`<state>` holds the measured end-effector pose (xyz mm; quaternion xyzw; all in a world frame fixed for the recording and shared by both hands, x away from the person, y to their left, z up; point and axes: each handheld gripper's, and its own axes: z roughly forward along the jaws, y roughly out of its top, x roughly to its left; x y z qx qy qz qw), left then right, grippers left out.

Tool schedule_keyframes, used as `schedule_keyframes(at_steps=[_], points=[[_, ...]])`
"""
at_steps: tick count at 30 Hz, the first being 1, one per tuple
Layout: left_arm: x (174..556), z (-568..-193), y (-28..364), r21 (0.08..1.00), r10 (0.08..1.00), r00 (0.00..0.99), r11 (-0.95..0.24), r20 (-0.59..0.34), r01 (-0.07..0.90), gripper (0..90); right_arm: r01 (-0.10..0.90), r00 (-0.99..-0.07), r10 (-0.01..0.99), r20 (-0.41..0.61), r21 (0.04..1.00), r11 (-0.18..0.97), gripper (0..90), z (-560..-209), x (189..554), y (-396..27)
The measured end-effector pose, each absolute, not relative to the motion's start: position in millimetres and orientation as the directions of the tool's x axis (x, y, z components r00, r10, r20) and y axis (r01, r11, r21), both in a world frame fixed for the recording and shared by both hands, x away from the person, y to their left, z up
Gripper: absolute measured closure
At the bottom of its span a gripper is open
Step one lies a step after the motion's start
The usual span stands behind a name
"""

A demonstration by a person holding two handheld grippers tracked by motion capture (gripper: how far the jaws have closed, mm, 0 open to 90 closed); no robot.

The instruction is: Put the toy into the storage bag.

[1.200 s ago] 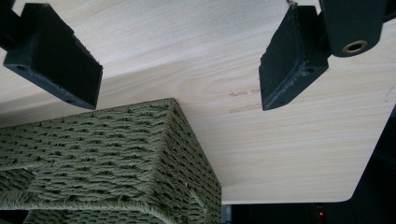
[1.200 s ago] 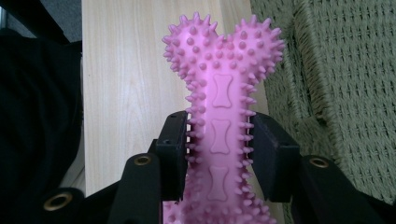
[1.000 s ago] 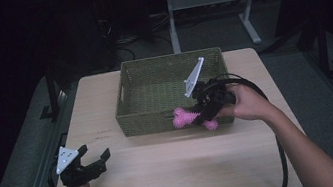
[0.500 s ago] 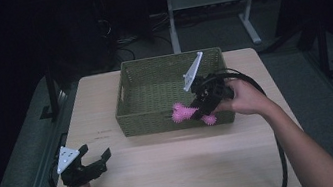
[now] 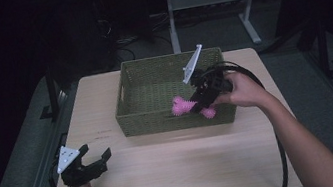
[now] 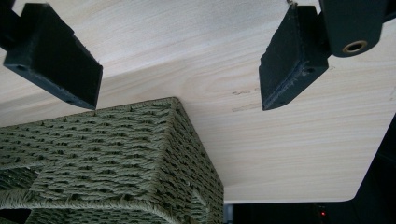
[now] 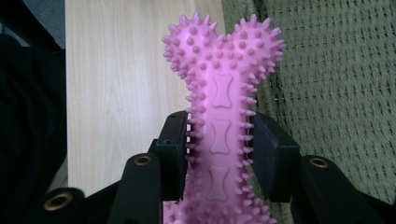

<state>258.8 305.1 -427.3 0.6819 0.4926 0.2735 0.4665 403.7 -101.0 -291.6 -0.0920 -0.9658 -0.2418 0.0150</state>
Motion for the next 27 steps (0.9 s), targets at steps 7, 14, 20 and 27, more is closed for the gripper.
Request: schedule_keyframes(at_steps=[7, 14, 20, 27], points=[[258.8, -427.0, 305.5, 0.905, 0.928, 0.364, -0.08, -0.086, 0.418, 13.0, 0.198, -0.98, 0.18, 0.083, 0.463, 0.864, 58.1, -293.5, 413.1, -102.3], [258.9, -426.9, 305.2, 0.906, 0.928, 0.363, -0.078, -0.087, 0.417, 13.0, 0.21, -0.978, 0.191, 0.087, 0.458, 0.864, 58.0, -293.6, 420.5, -103.7], [259.1, -427.2, 305.5, 0.905, 0.929, 0.36, -0.075, -0.09, 0.418, 13.0, 0.21, -0.978, 0.194, 0.082, 0.46, 0.863, 58.1, -290.3, 427.3, -103.9], [259.6, -427.4, 305.1, 0.905, 0.929, 0.359, -0.074, -0.091, 0.419, 13.0, 0.217, -0.976, 0.201, 0.085, 0.452, 0.865, 58.1, -287.9, 437.7, -105.2]])
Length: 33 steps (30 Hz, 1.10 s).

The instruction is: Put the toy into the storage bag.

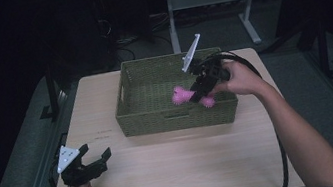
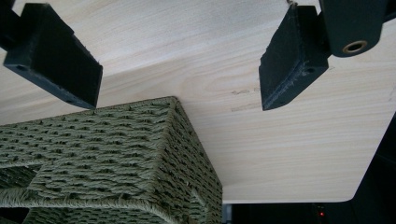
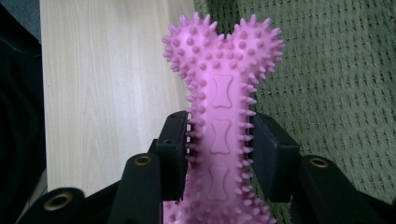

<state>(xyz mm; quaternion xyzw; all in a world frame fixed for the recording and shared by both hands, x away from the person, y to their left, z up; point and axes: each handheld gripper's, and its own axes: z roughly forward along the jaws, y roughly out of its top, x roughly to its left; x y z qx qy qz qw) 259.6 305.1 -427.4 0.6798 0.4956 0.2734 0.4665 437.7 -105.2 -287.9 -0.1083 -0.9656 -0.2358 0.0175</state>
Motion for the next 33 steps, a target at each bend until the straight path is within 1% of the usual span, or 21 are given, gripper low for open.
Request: schedule_keyframes(at_steps=[18, 22, 29, 33], points=[[260.1, -427.4, 308.3, 0.905, 0.931, 0.353, -0.071, -0.091, 0.419, 13.0, 0.238, -0.971, 0.218, 0.095, 0.436, 0.868, 58.1, -292.8, 462.6, -102.2], [260.4, -427.4, 306.5, 0.905, 0.929, 0.36, -0.076, -0.089, 0.418, 13.0, 0.257, -0.966, 0.237, 0.1, 0.422, 0.869, 58.1, -298.6, 469.4, -104.8], [260.1, -427.5, 305.8, 0.905, 0.928, 0.363, -0.077, -0.089, 0.418, 13.0, 0.279, -0.96, 0.258, 0.108, 0.425, 0.861, 58.1, -304.2, 477.5, -108.8], [260.8, -428.0, 306.3, 0.904, 0.929, 0.36, -0.073, -0.092, 0.42, 13.0, 0.294, -0.956, 0.266, 0.126, 0.403, 0.867, 58.0, -315.4, 485.6, -108.0]])
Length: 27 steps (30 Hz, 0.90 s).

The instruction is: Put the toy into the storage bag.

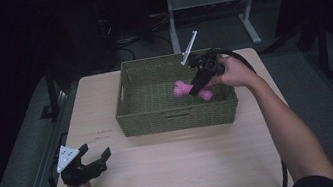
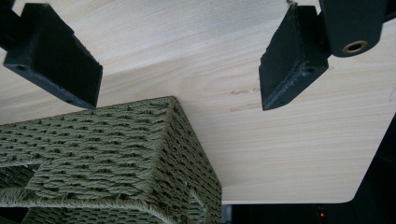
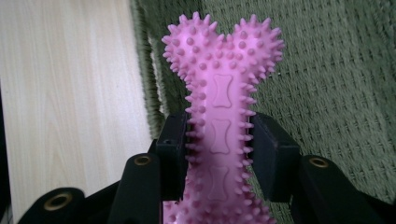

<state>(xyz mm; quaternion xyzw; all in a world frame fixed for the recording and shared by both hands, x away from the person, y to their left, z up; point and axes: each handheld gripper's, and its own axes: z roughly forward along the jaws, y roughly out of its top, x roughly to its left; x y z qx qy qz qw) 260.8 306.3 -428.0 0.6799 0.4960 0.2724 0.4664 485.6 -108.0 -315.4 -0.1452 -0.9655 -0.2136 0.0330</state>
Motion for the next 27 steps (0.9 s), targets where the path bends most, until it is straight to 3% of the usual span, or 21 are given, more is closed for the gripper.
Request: schedule_keyframes(at_steps=[27], points=[[261.2, -428.1, 306.3, 0.905, 0.927, 0.364, -0.077, -0.09, 0.419, 13.0, 0.314, -0.949, 0.275, 0.156, 0.354, 0.881, 57.9, -347.6, 496.4, -103.3]])
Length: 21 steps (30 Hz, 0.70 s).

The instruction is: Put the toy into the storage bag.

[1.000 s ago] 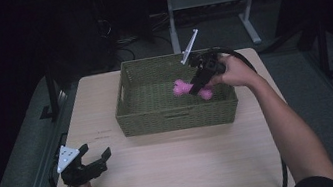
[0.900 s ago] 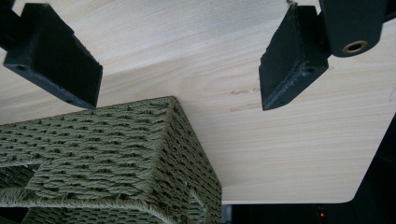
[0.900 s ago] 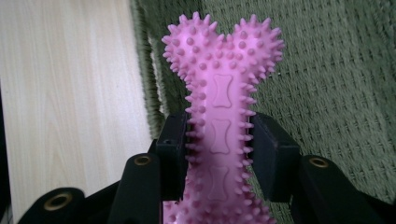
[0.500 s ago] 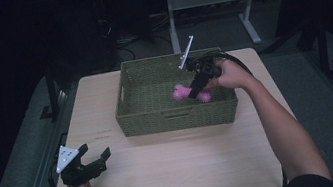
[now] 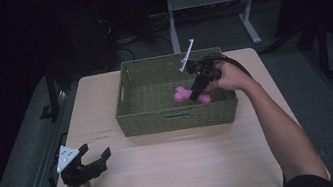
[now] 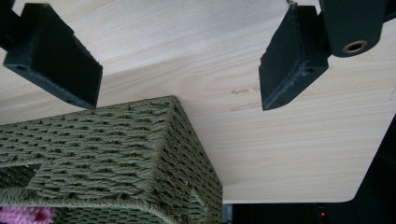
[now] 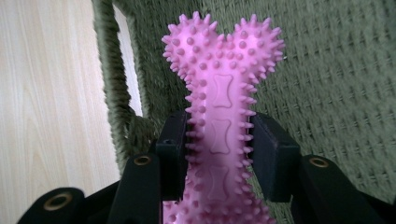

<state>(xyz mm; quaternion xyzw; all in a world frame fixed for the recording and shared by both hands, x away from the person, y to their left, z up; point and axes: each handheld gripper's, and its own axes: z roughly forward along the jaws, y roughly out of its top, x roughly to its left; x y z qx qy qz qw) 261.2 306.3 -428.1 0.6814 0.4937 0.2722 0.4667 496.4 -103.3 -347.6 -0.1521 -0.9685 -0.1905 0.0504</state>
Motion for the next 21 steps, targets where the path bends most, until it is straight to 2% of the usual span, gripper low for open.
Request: schedule_keyframes(at_steps=[21], points=[[261.4, -428.3, 305.6, 0.904, 0.926, 0.368, -0.079, -0.09, 0.42, 13.0, 0.34, -0.936, 0.289, 0.199, 0.316, 0.886, 57.9, -376.1, 498.6, -105.4]])
